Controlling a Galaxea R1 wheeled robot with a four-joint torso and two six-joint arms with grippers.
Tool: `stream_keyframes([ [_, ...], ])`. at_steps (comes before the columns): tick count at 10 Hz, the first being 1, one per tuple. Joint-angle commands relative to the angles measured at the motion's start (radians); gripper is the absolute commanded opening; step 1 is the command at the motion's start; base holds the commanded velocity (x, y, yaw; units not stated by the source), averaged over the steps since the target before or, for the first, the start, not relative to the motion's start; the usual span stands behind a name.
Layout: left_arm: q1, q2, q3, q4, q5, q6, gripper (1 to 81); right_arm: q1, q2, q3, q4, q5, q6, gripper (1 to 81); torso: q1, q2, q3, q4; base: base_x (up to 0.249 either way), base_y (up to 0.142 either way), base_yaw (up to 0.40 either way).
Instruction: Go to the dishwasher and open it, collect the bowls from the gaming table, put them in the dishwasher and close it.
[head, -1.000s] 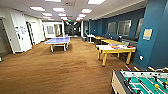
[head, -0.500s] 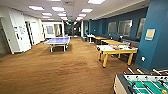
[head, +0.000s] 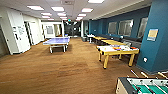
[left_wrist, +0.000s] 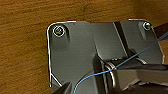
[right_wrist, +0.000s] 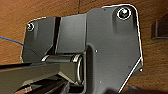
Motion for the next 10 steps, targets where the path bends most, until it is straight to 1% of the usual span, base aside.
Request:
stream_keyframes([
  [1,-0.059,-0.006,-0.006,0.0,0.039,0.005,81.1,0.059,0.002,0.002,-0.001,-0.055,-0.002,81.1,0.0,0.0,0.0,0.0,0.177,0.0,0.0],
  [10,-0.058,-0.005,-0.006,0.0,0.038,0.004,81.1,0.056,0.001,-0.001,-0.001,-0.055,-0.002,81.1,0.0,0.0,0.0,0.0,0.175,0.0,0.0],
])
